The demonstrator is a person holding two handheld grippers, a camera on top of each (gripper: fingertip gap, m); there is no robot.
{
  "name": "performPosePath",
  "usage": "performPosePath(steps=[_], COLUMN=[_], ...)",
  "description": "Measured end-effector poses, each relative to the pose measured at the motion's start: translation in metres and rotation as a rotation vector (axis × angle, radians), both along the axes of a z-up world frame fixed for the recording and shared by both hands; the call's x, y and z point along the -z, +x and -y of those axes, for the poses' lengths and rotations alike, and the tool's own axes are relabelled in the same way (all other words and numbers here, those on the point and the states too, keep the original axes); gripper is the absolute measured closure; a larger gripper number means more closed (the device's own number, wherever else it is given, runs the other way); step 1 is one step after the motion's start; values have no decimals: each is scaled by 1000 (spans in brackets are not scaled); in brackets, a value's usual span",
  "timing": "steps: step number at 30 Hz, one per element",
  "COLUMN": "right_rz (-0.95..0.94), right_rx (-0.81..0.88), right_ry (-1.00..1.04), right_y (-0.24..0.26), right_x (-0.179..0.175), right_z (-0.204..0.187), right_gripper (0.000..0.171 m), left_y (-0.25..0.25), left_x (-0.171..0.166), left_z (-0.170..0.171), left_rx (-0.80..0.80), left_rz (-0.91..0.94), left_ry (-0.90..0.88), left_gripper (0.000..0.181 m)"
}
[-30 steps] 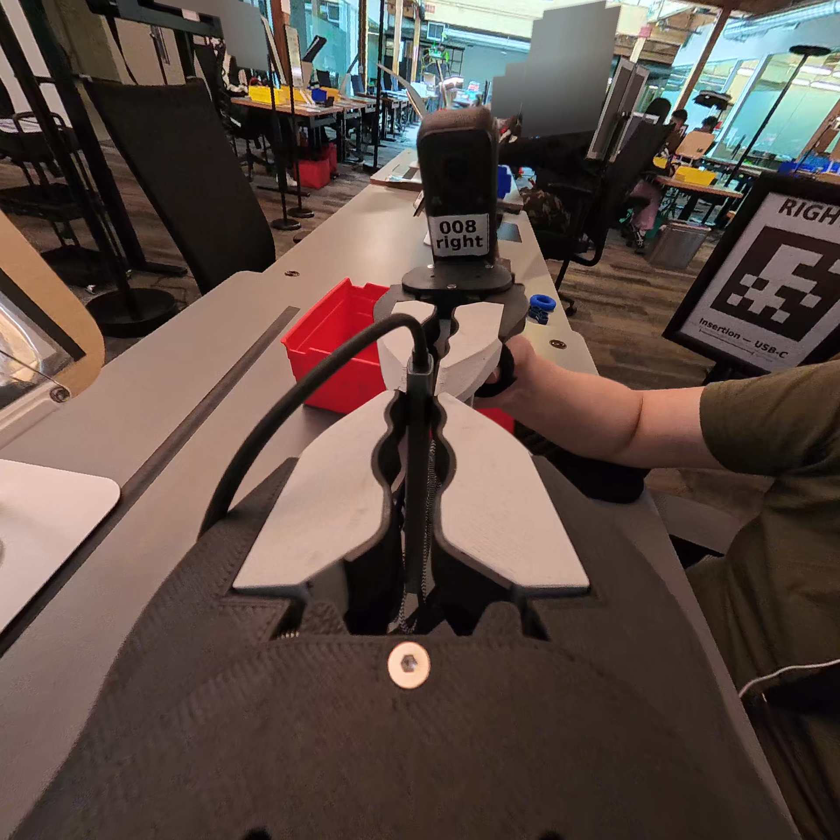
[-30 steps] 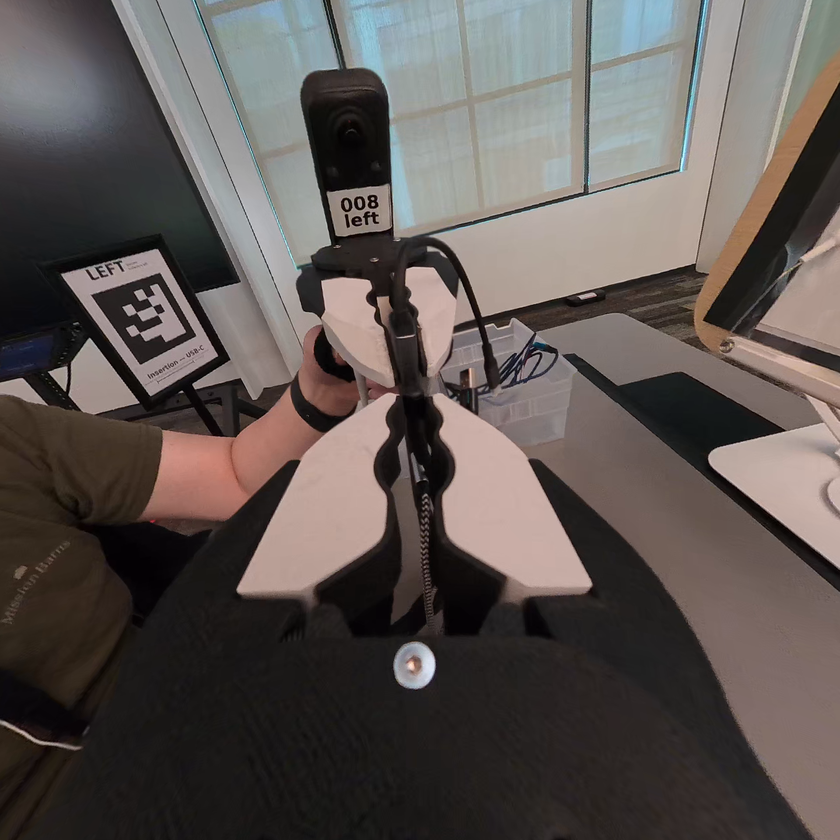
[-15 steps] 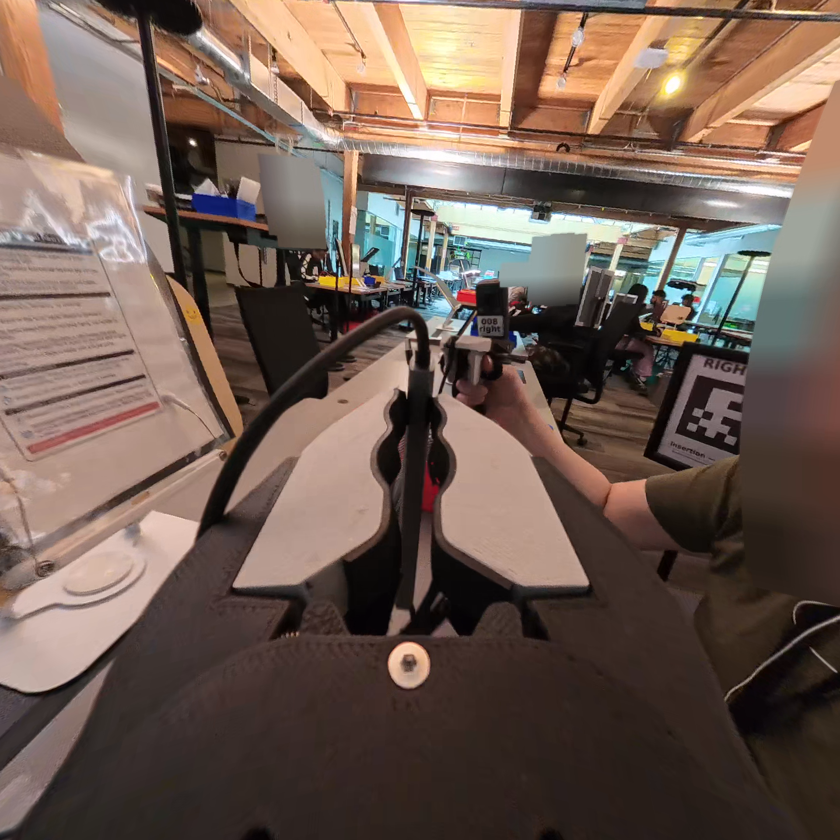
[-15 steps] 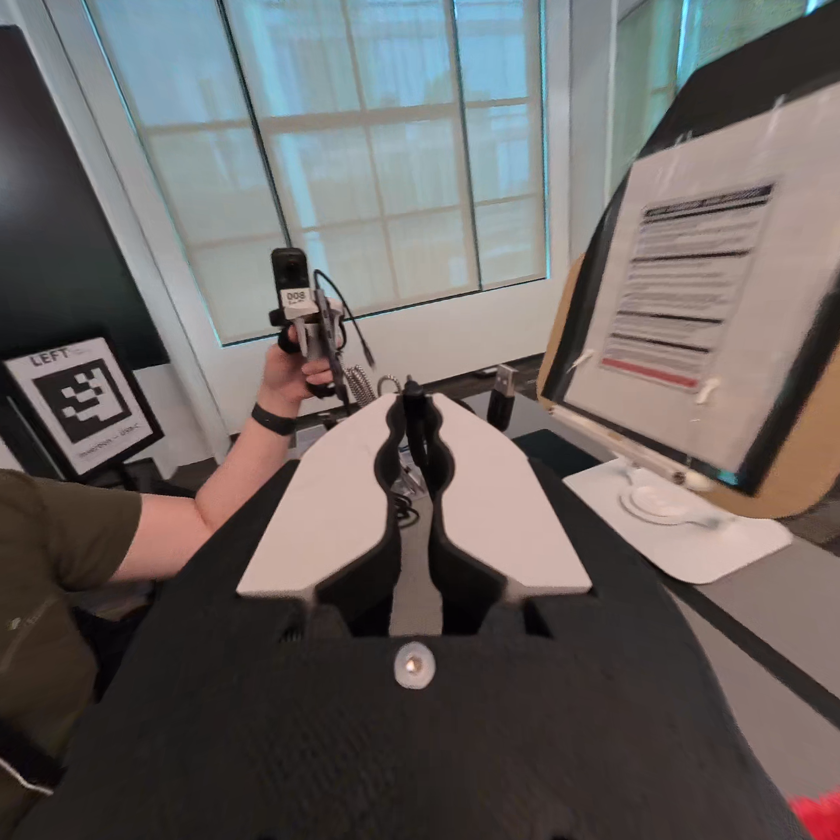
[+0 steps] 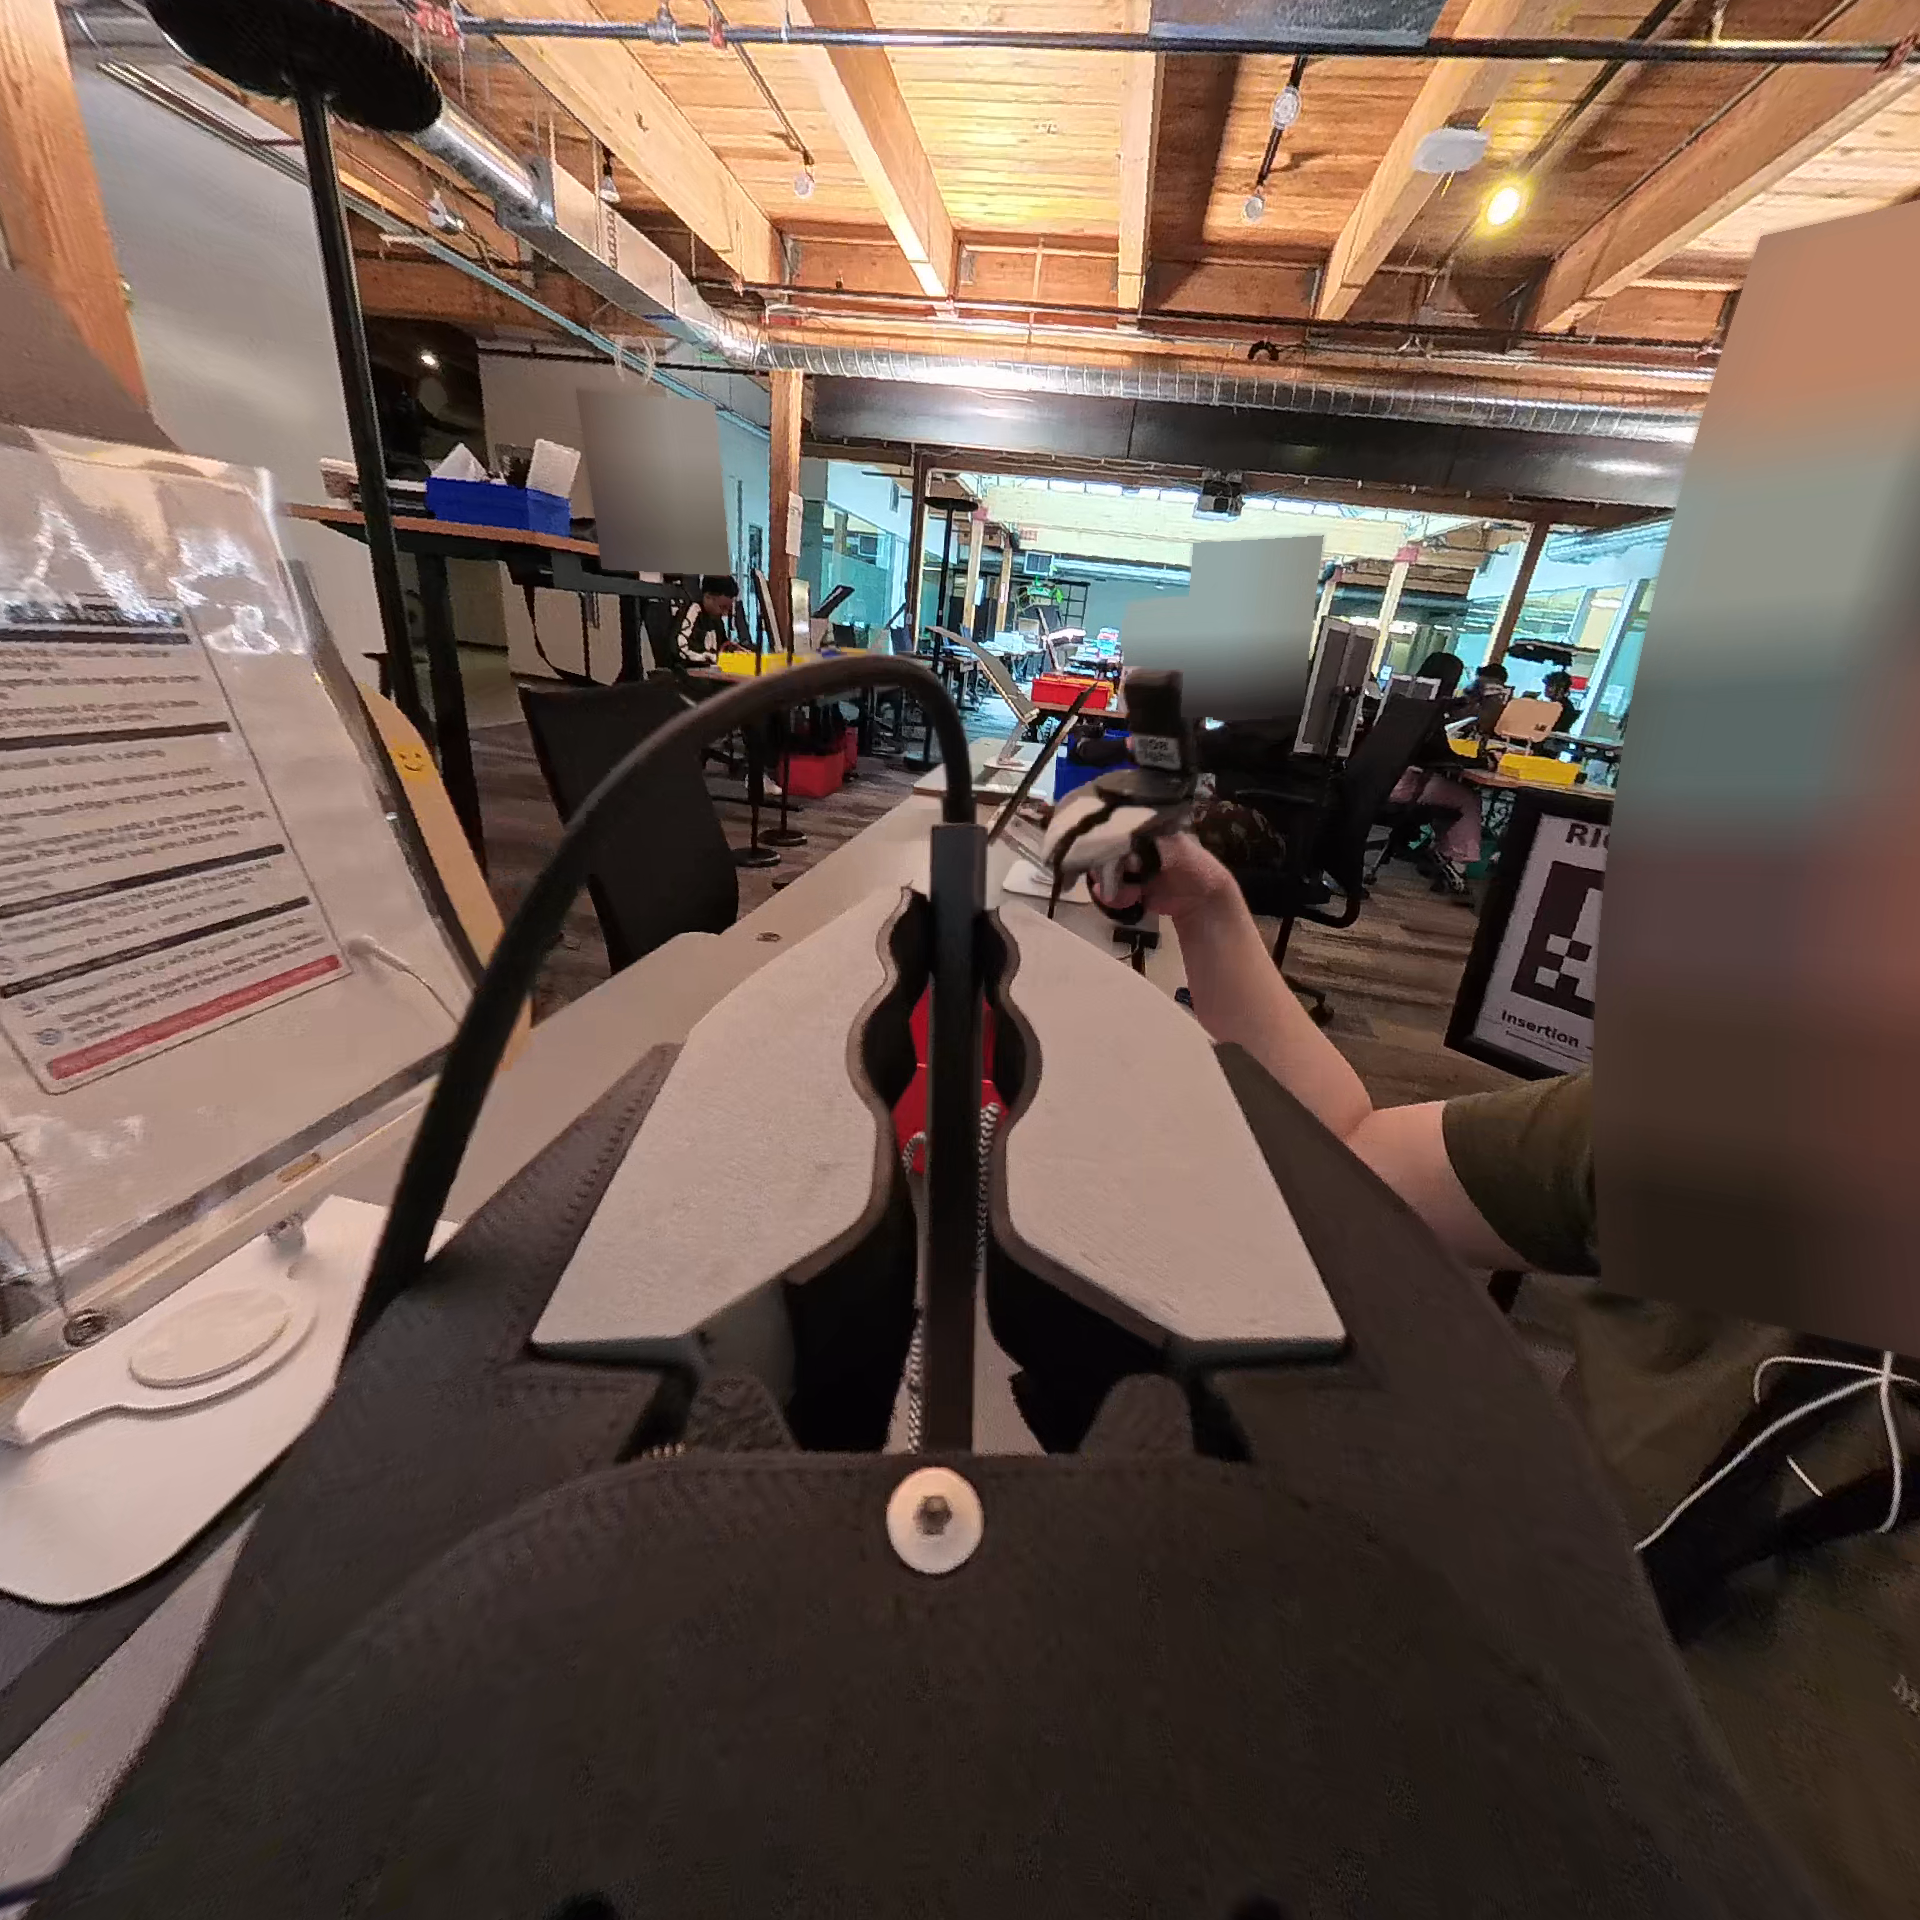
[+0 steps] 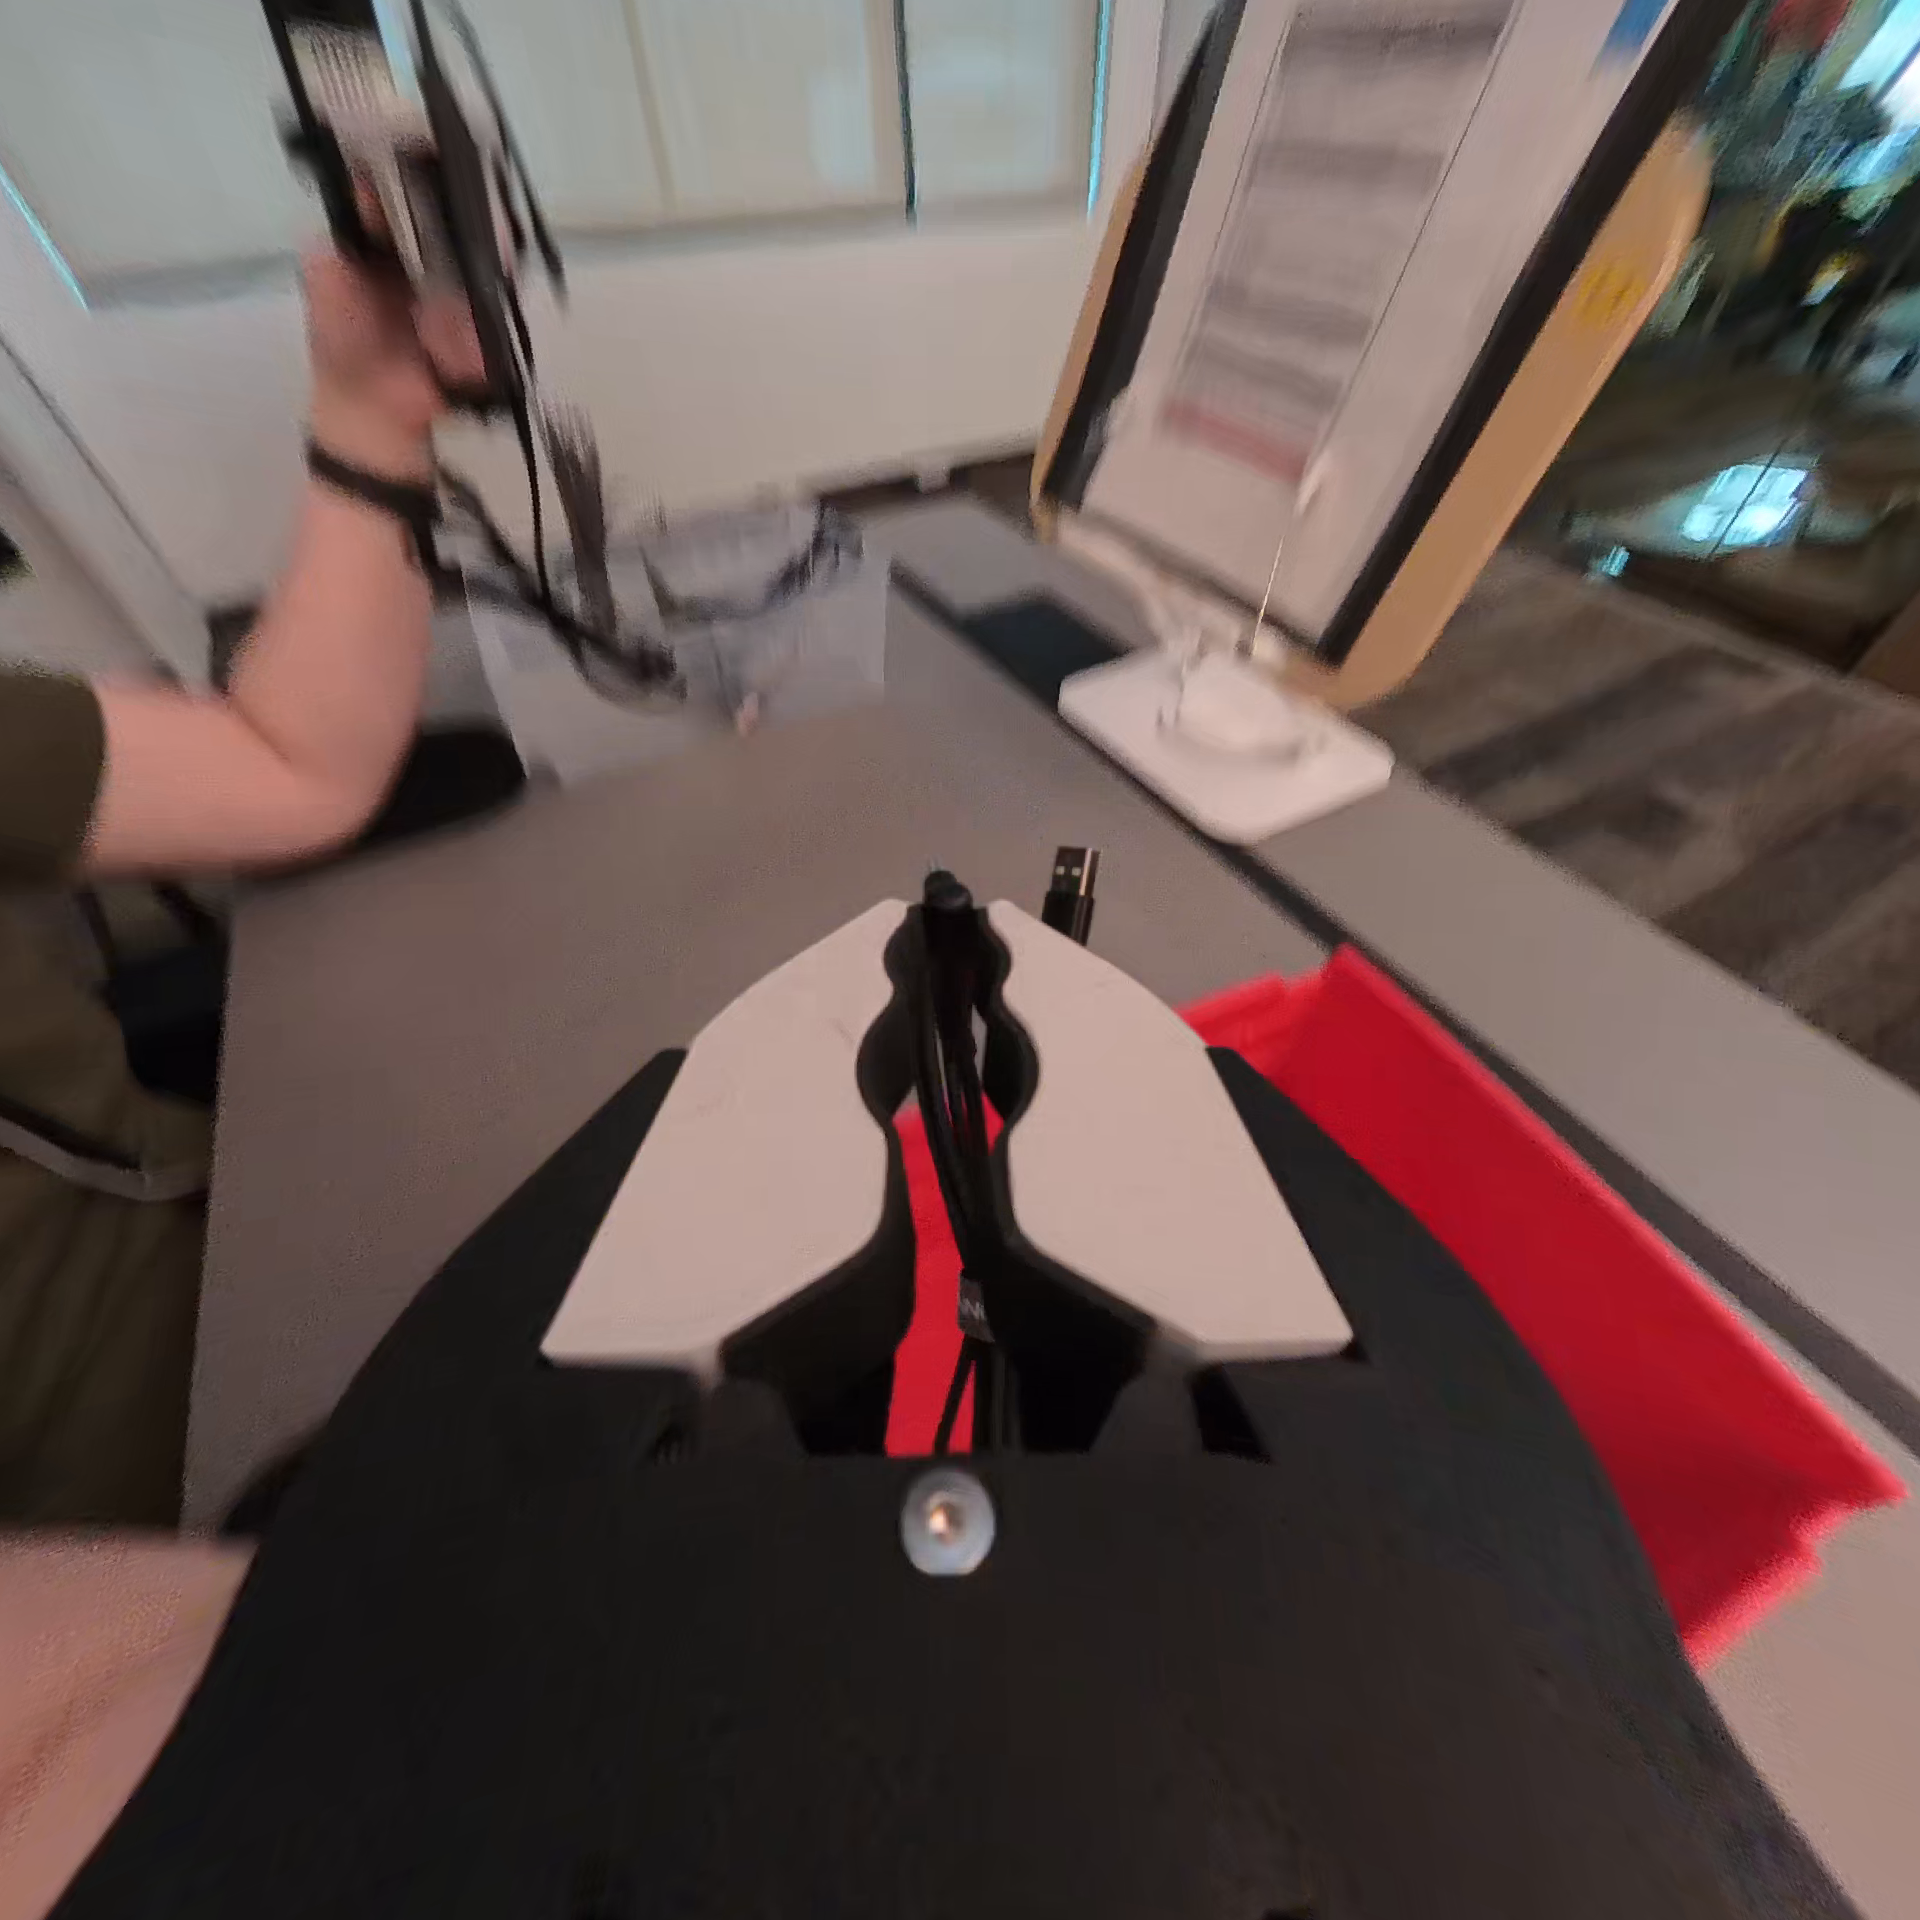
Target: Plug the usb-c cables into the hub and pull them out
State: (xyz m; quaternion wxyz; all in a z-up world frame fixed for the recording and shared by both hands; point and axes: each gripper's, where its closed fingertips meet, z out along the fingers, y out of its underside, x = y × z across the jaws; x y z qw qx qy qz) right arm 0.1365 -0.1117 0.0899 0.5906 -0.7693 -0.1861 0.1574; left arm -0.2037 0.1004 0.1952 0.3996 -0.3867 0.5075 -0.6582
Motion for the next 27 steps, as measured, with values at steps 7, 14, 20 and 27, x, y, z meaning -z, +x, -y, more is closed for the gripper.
performPosePath(steps=[7,14,20,27], right_rz=[-19,-72,-101,-220], right_rx=[-131,-53,-286,-430], right_ry=[-508,-66,245,81], right_y=[12,-10,-141,-219], right_x=[133,34,-38,-1], right_z=[1,-59,-108,-138], right_gripper=[151,126,122,135], left_y=[46,100,127,127], left_x=[21,56,76,74], left_z=[24,60,80,76], left_rx=[68,167,186,148], left_rz=[-96,-223,-267,-257], left_ry=[1,5,16,23], left_gripper=[173,172,172,172])
